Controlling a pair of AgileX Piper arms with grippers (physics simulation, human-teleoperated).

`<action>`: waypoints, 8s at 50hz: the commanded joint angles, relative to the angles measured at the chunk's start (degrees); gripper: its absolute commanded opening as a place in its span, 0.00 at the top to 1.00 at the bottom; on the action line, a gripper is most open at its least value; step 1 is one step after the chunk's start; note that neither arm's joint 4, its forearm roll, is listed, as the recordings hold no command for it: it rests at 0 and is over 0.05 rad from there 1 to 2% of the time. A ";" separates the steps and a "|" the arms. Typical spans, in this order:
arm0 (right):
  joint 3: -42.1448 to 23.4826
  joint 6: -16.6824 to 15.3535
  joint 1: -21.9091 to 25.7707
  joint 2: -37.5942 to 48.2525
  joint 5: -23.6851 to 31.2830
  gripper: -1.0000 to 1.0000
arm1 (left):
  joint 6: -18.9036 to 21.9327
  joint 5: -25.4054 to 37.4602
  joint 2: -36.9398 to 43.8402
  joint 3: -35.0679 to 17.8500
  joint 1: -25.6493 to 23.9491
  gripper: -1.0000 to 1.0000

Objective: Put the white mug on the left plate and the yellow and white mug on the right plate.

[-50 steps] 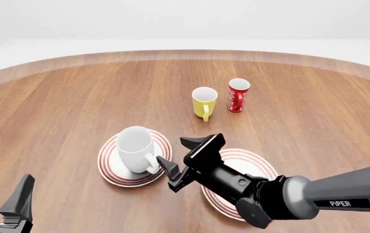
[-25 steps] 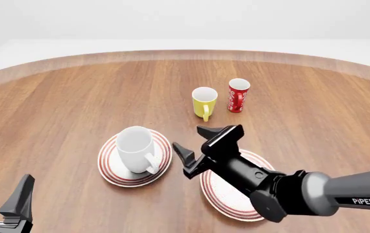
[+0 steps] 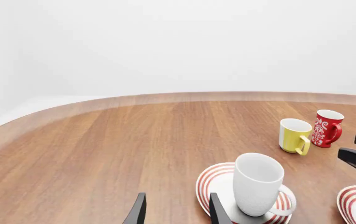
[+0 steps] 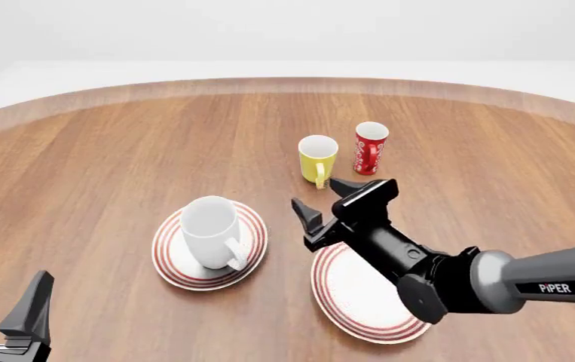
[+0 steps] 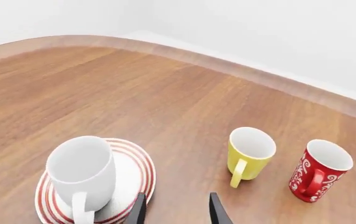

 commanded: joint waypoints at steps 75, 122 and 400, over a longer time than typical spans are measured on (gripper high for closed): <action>-19.54 1.94 -11.60 16.03 6.50 0.00 | 0.00 0.00 0.00 0.00 0.00 0.00; -30.16 2.50 -11.33 26.37 10.64 0.00 | 0.00 0.00 0.00 0.00 0.00 0.00; 36.30 1.66 -5.19 -65.14 38.91 1.00 | 0.00 0.00 0.00 0.00 0.00 0.00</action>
